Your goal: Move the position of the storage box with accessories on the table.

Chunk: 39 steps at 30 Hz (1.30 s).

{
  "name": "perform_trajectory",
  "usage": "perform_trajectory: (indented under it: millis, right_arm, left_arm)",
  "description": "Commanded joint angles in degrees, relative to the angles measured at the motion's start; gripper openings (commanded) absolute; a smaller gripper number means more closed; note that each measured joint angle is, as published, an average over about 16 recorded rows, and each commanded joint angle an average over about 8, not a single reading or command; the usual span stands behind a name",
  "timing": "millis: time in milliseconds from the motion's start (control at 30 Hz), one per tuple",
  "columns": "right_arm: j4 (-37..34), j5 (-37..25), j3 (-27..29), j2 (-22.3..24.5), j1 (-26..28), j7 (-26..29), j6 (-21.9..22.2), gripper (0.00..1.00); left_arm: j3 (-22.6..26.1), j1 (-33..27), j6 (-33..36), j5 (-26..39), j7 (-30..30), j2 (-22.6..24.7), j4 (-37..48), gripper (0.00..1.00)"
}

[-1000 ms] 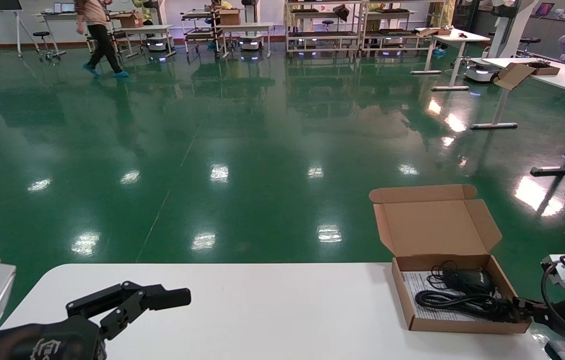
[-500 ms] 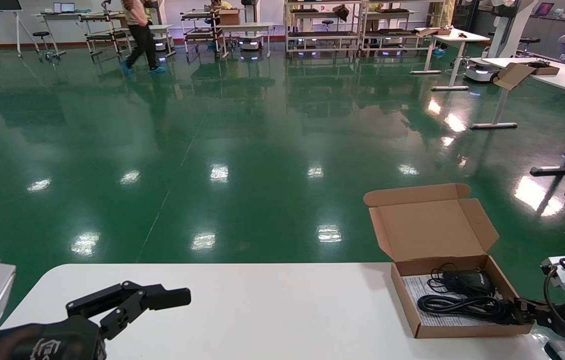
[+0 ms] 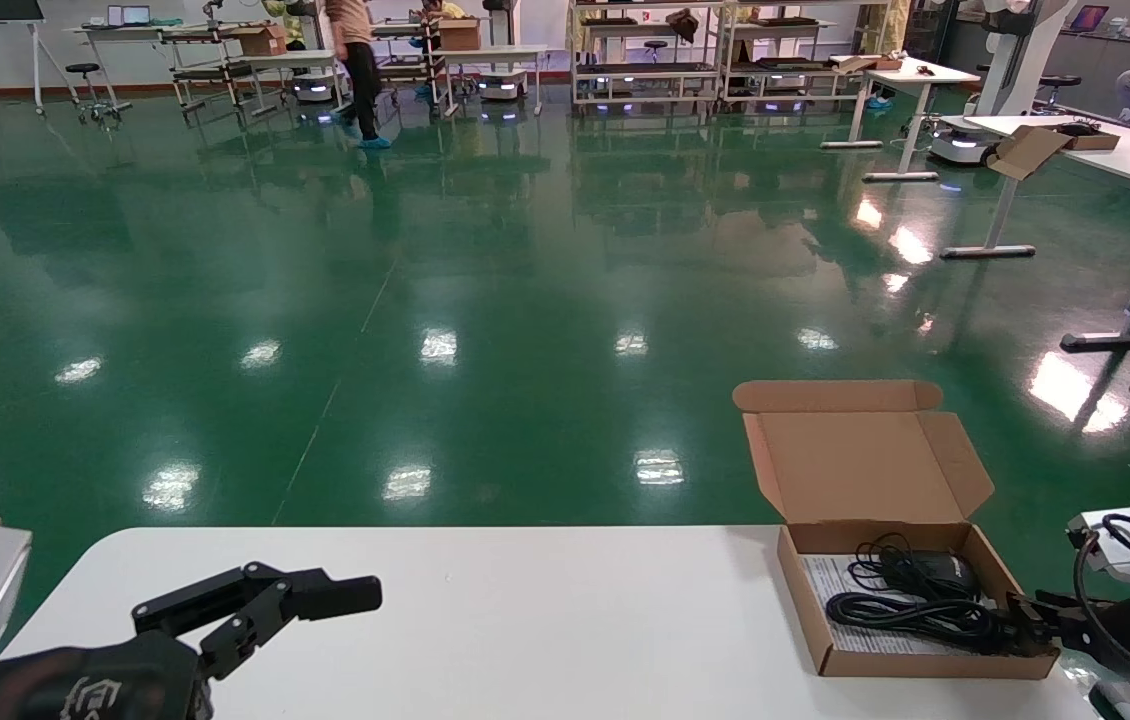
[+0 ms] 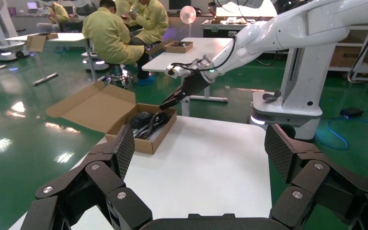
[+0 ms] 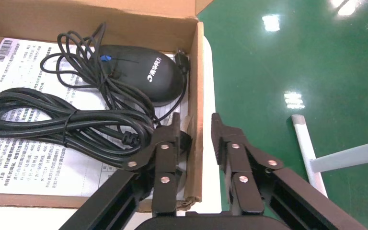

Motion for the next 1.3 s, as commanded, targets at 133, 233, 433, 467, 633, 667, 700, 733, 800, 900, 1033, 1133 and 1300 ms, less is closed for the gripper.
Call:
perform_trajectory:
  millis: [133, 233, 433, 467, 633, 667, 700, 733, 800, 900, 1033, 1133, 1300]
  right_arm:
    - [-0.2, 0.5, 0.4, 0.0, 0.5, -0.7, -0.1, 1.00]
    - [-0.2, 1.3, 1.0, 0.0, 1.1, -0.7, -0.3, 1.00]
    - [0.1, 3.2, 2.2, 0.2, 2.2, -0.4, -1.8, 1.00]
    - [0.2, 3.5, 2.5, 0.2, 2.4, -0.3, -2.3, 1.00]
    - [0.5, 5.8, 4.0, 0.8, 3.2, 0.7, -5.3, 1.00]
    - [0.6, 6.3, 4.4, 1.0, 3.4, 1.1, -6.1, 1.00]
    - [0.7, 7.0, 4.9, 1.2, 3.5, 1.5, -7.0, 1.00]
    - [0.8, 7.7, 5.3, 1.4, 3.6, 2.0, -8.0, 1.00]
    - [1.0, 9.1, 6.3, 1.9, 3.7, 3.0, -10.2, 1.00]
    - [1.5, 11.6, 7.9, 2.7, 3.7, 4.9, -14.5, 1.00]
    - [1.8, 16.6, 11.2, 3.4, 3.0, 9.6, -21.2, 1.00]
    - [1.7, 20.5, 13.8, 3.2, 2.2, 13.6, -25.1, 1.00]
    - [1.0, 25.2, 17.2, 2.1, 0.9, 17.9, -28.3, 1.00]
  left_arm:
    - [0.0, 0.0, 0.0, 0.0, 0.0, 0.0, 0.0, 1.00]
    - [0.0, 0.0, 0.0, 0.0, 0.0, 0.0, 0.0, 1.00]
    - [0.0, 0.0, 0.0, 0.0, 0.0, 0.0, 0.0, 1.00]
    - [0.0, 0.0, 0.0, 0.0, 0.0, 0.0, 0.0, 1.00]
    - [0.0, 0.0, 0.0, 0.0, 0.0, 0.0, 0.0, 1.00]
    - [0.0, 0.0, 0.0, 0.0, 0.0, 0.0, 0.0, 1.00]
    - [0.0, 0.0, 0.0, 0.0, 0.0, 0.0, 0.0, 1.00]
    - [0.0, 0.0, 0.0, 0.0, 0.0, 0.0, 0.0, 1.00]
    - [0.0, 0.0, 0.0, 0.0, 0.0, 0.0, 0.0, 1.00]
    - [0.0, 0.0, 0.0, 0.0, 0.0, 0.0, 0.0, 1.00]
    - [0.0, 0.0, 0.0, 0.0, 0.0, 0.0, 0.0, 1.00]
    - [0.0, 0.0, 0.0, 0.0, 0.0, 0.0, 0.0, 1.00]
    - [0.0, 0.0, 0.0, 0.0, 0.0, 0.0, 0.0, 1.00]
